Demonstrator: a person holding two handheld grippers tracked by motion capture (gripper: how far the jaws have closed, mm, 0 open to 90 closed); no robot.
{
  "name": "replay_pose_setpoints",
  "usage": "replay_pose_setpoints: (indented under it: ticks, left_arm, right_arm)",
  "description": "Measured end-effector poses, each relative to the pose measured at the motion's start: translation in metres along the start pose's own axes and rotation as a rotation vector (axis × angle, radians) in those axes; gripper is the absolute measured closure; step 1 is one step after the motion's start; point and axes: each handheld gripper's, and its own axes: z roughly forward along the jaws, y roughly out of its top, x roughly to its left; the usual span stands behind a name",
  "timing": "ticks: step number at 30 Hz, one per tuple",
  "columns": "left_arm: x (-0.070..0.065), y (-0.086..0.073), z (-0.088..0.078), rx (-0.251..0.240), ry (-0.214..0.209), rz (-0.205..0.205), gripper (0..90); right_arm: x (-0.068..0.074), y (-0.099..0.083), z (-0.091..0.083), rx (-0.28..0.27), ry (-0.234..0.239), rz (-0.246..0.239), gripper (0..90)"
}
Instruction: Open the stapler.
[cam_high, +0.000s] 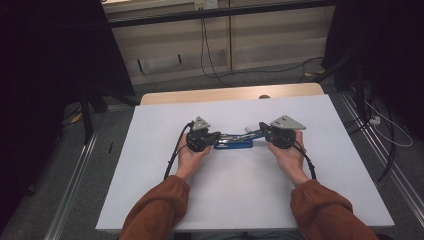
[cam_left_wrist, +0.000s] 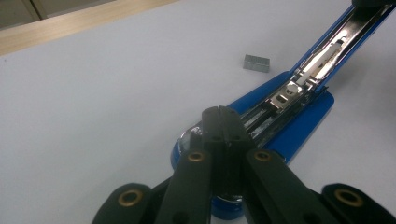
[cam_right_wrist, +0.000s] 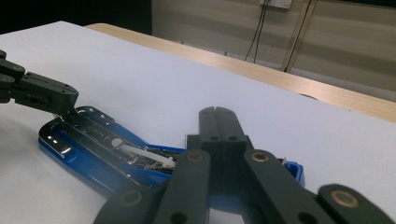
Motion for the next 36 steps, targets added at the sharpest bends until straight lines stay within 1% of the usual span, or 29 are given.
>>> replay_pose_setpoints:
  ticks: [2,6,9,11,16,21,27,29,33,35,36]
  left_arm:
    - [0.000,0.000,0.000,0.001,0.002,0.005,90.0]
    - [0.000,0.000,0.000,0.002,-0.003,-0.002,90.0]
    - [0.001,0.000,0.000,0.000,-0.005,-0.003,90.0]
    - [0.000,0.000,0.000,0.002,-0.002,0.000,90.0]
    - [0.000,0.000,0.000,0.001,-0.001,0.000,90.0]
    - [0.000,0.000,0.000,0.002,-0.001,-0.001,90.0]
    - [0.000,0.000,0.000,-0.001,-0.003,-0.001,90.0]
    - [0.001,0.000,0.000,-0.003,0.003,0.010,90.0]
    - [0.000,-0.001,0.000,-0.006,-0.002,0.001,90.0]
    - [0.001,0.000,0.000,-0.004,0.000,0.007,90.0]
    - [0.000,0.000,0.000,-0.007,-0.003,0.003,90.0]
  right_arm:
    - [0.000,0.000,0.000,0.002,0.001,0.001,90.0]
    - [-0.002,-0.003,0.000,0.005,0.004,0.008,90.0]
    - [-0.002,-0.004,0.001,0.012,0.003,-0.005,90.0]
    - [-0.003,-0.005,0.000,0.015,0.007,-0.003,90.0]
    - [-0.008,-0.009,-0.002,0.027,-0.004,-0.003,90.0]
    - [-0.013,-0.014,-0.003,0.046,-0.015,0.008,90.0]
    - [-0.012,-0.015,-0.002,0.057,-0.007,0.013,90.0]
    - [-0.012,-0.016,-0.001,0.064,-0.006,0.016,90.0]
    - [-0.013,-0.016,-0.001,0.066,-0.001,0.016,90.0]
    - [-0.013,-0.016,0.000,0.068,0.000,0.015,90.0]
    - [-0.013,-0.017,0.000,0.068,-0.001,0.015,90.0]
